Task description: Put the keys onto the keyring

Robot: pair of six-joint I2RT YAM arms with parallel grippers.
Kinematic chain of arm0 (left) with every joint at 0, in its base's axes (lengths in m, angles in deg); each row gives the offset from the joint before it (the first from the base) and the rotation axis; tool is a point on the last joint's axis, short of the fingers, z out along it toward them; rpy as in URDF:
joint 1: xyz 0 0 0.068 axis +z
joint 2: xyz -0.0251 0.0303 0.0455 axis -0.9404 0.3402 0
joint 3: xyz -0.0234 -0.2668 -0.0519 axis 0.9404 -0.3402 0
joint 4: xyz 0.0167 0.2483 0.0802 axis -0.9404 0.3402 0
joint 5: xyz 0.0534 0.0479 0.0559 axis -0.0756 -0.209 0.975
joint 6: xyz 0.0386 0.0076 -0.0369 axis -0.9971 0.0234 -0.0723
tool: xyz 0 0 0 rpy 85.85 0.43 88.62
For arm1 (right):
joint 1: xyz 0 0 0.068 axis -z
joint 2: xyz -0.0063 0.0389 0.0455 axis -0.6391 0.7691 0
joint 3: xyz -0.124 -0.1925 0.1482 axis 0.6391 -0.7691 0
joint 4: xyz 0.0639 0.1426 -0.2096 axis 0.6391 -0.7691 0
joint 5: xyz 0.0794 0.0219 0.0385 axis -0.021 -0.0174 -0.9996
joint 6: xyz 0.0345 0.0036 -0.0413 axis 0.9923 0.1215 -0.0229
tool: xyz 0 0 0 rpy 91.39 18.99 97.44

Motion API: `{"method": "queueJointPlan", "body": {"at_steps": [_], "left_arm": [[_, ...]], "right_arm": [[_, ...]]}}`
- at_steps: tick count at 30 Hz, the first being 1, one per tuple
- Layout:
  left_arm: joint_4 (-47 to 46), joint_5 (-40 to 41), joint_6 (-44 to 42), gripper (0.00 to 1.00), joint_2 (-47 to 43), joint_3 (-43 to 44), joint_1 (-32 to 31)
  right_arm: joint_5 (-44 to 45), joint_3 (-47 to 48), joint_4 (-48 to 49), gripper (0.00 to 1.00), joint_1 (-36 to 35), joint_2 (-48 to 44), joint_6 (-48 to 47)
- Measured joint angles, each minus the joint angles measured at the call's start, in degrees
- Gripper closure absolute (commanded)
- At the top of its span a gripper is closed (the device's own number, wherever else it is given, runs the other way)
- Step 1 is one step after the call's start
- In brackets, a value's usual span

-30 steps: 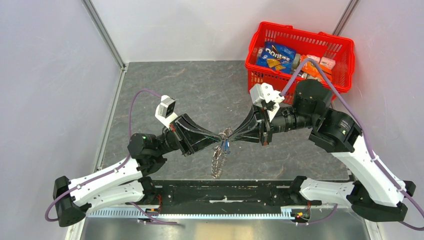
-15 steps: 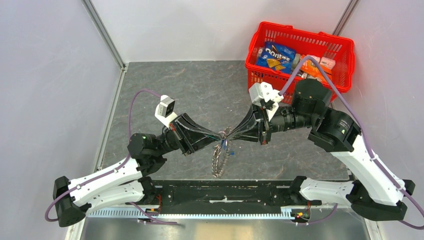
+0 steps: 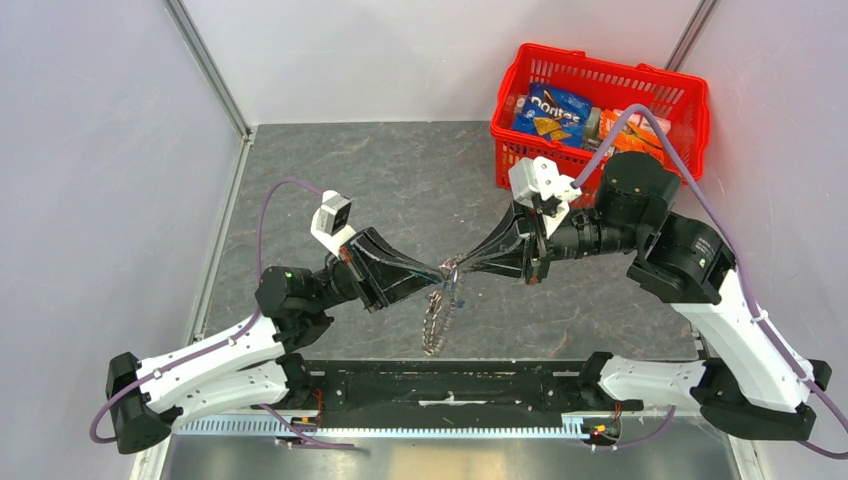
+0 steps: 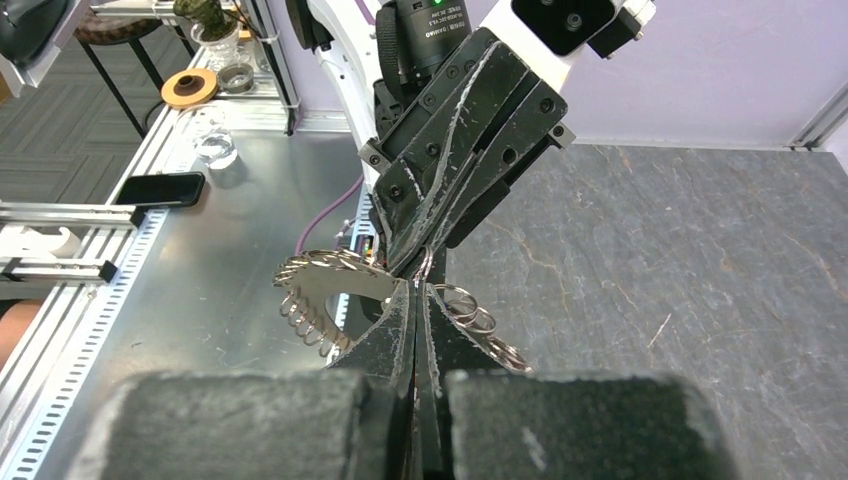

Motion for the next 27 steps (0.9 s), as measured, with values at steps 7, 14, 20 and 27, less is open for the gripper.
{"method": "queueJointPlan", "body": {"at_steps": [7, 14, 20, 27], "left_arm": [[-1.1, -2.8, 0.7, 0.98, 1.5, 0.0, 0.0], [-3.3, -8.2, 2.1, 0.98, 3.4, 0.0, 0.0], [-4.2, -11.5, 2.3, 0.98, 3.4, 0.1, 0.0], [-5.7, -14.2, 2.3, 0.98, 3.0, 0.1, 0.2]], "right_arm": [[-0.7, 5.1, -6.0, 1.00, 0.0, 3.0, -4.4], [-5.6, 14.2, -18.1, 1.00, -0.1, 8.3, -13.5], [-9.4, 23.5, -28.0, 1.00, -0.4, 14.9, -20.5], [-13.0, 37.0, -39.5, 1.00, -0.9, 25.1, -25.8]]}}
